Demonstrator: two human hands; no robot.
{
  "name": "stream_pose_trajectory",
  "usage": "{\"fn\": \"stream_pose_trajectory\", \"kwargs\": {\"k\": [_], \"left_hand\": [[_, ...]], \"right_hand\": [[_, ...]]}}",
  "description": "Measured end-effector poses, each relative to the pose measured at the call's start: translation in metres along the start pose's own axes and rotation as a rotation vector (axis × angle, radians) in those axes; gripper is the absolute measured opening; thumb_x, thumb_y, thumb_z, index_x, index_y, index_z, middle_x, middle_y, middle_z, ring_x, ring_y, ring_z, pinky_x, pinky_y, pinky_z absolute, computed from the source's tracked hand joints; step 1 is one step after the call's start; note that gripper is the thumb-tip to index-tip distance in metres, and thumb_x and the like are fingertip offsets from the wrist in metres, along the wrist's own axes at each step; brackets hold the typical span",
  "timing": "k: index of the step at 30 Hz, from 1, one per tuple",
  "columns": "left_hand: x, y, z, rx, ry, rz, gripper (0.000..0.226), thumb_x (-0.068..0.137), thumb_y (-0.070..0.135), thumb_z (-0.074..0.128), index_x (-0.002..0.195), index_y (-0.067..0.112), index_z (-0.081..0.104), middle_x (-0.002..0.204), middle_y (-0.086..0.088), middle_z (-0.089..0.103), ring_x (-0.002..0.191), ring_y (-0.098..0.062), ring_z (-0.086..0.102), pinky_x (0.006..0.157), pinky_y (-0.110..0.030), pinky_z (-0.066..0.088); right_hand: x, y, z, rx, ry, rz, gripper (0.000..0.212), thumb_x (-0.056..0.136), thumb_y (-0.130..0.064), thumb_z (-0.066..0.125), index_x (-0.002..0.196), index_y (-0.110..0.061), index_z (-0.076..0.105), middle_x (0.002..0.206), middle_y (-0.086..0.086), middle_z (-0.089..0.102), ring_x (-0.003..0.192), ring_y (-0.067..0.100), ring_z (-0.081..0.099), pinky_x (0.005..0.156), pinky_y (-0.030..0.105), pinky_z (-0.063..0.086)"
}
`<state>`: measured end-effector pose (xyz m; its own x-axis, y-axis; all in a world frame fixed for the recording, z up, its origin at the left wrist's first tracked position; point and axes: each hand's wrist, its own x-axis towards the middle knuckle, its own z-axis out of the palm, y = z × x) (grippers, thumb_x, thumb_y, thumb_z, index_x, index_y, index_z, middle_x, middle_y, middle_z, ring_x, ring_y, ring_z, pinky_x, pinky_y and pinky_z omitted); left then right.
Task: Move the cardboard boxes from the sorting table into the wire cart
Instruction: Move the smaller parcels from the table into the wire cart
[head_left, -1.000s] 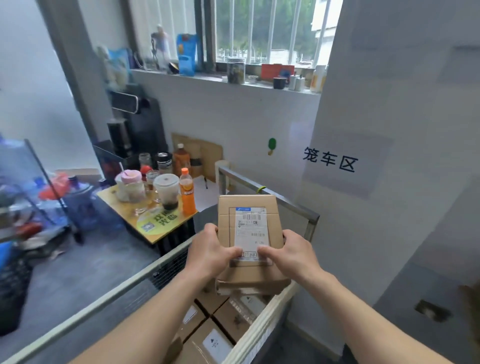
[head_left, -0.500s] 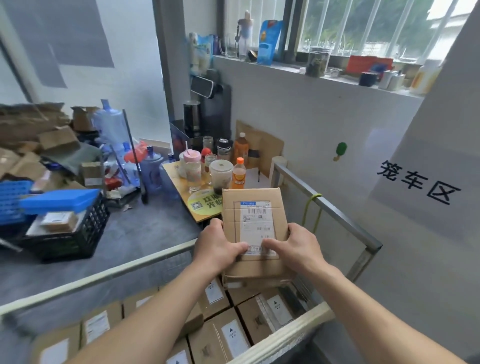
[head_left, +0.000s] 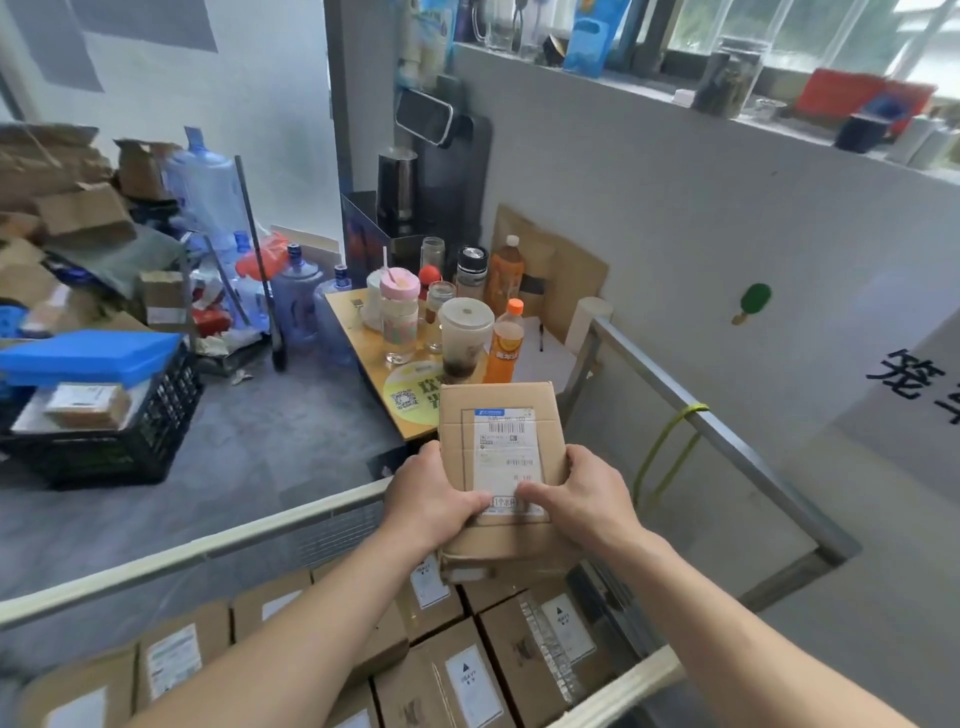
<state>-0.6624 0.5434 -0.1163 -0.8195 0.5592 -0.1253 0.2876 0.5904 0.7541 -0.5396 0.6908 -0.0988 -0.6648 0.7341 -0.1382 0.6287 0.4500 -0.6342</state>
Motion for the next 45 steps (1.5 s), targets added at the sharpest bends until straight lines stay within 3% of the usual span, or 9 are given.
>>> {"fn": "stream_pose_trajectory", "kwargs": {"k": [4, 12, 18, 23, 27, 34, 39, 42, 45], "left_hand": [[0.019, -0.013, 0.005, 0.004, -0.046, -0.021, 0.062, 0.067, 0.040, 0.089, 0.118, 0.022, 0.059, 0.114, 0.005, 0.067, 0.099, -0.015, 0.063, 0.074, -0.026, 0.049], [0.040, -0.042, 0.034, -0.078, -0.085, -0.121, 0.067, 0.067, 0.035, 0.089, 0.123, 0.022, 0.055, 0.120, 0.005, 0.064, 0.109, -0.016, 0.061, 0.092, -0.040, 0.055], [0.047, -0.085, 0.086, 0.016, -0.101, -0.278, 0.070, 0.068, 0.036, 0.089, 0.126, 0.021, 0.052, 0.123, 0.002, 0.062, 0.111, -0.019, 0.060, 0.093, -0.039, 0.055], [0.056, -0.124, 0.143, 0.032, -0.124, -0.403, 0.073, 0.071, 0.033, 0.089, 0.131, 0.020, 0.051, 0.127, 0.001, 0.060, 0.113, -0.018, 0.059, 0.095, -0.038, 0.054], [0.068, -0.157, 0.184, 0.029, -0.133, -0.500, 0.072, 0.071, 0.034, 0.089, 0.130, 0.020, 0.050, 0.128, 0.001, 0.061, 0.114, -0.020, 0.061, 0.095, -0.041, 0.055], [0.099, -0.234, 0.237, 0.043, -0.142, -0.619, 0.070, 0.076, 0.026, 0.086, 0.133, 0.019, 0.046, 0.129, -0.001, 0.058, 0.113, -0.021, 0.060, 0.092, -0.037, 0.056], [0.127, -0.289, 0.266, 0.074, -0.145, -0.684, 0.070, 0.078, 0.021, 0.084, 0.135, 0.017, 0.043, 0.132, -0.006, 0.053, 0.112, -0.024, 0.060, 0.080, -0.026, 0.051], [0.138, -0.315, 0.277, 0.095, -0.156, -0.713, 0.071, 0.080, 0.021, 0.082, 0.138, 0.014, 0.042, 0.141, -0.010, 0.044, 0.117, -0.027, 0.058, 0.086, -0.028, 0.047], [0.142, -0.332, 0.284, 0.119, -0.172, -0.717, 0.077, 0.082, 0.023, 0.080, 0.145, 0.013, 0.037, 0.144, -0.010, 0.040, 0.122, -0.028, 0.055, 0.094, -0.030, 0.046]], "right_hand": [[0.016, 0.005, 0.017, -0.017, -0.028, 0.046, 0.053, 0.068, -0.053, 0.080, 0.108, -0.029, 0.053, 0.099, -0.015, 0.060, 0.084, 0.001, 0.058, 0.062, 0.022, 0.045], [0.054, 0.028, 0.048, -0.044, -0.103, 0.067, 0.057, 0.066, -0.060, 0.076, 0.108, -0.031, 0.051, 0.097, -0.018, 0.059, 0.084, 0.000, 0.059, 0.060, 0.022, 0.046], [0.080, 0.083, 0.103, -0.034, -0.232, 0.063, 0.053, 0.071, -0.059, 0.075, 0.108, -0.034, 0.048, 0.094, -0.020, 0.056, 0.082, -0.003, 0.056, 0.057, 0.018, 0.041], [0.109, 0.136, 0.152, -0.070, -0.355, 0.068, 0.050, 0.075, -0.054, 0.075, 0.110, -0.030, 0.048, 0.101, -0.015, 0.059, 0.090, 0.005, 0.060, 0.066, 0.025, 0.050], [0.131, 0.173, 0.192, -0.106, -0.430, 0.059, 0.047, 0.079, -0.052, 0.076, 0.109, -0.030, 0.047, 0.099, -0.016, 0.055, 0.086, 0.003, 0.057, 0.060, 0.020, 0.044], [0.172, 0.212, 0.275, -0.183, -0.526, 0.041, 0.046, 0.077, -0.050, 0.074, 0.105, -0.023, 0.050, 0.094, -0.011, 0.061, 0.084, 0.014, 0.061, 0.073, 0.039, 0.056], [0.196, 0.234, 0.338, -0.205, -0.569, 0.039, 0.046, 0.079, -0.050, 0.074, 0.103, -0.019, 0.049, 0.089, -0.007, 0.061, 0.080, 0.015, 0.059, 0.062, 0.033, 0.045], [0.205, 0.245, 0.368, -0.219, -0.609, 0.028, 0.045, 0.080, -0.048, 0.075, 0.100, -0.019, 0.048, 0.087, -0.007, 0.061, 0.074, 0.009, 0.056, 0.054, 0.025, 0.037], [0.209, 0.252, 0.390, -0.224, -0.670, -0.028, 0.048, 0.082, -0.045, 0.075, 0.112, -0.020, 0.047, 0.095, -0.006, 0.066, 0.076, 0.010, 0.060, 0.056, 0.027, 0.044]]}}
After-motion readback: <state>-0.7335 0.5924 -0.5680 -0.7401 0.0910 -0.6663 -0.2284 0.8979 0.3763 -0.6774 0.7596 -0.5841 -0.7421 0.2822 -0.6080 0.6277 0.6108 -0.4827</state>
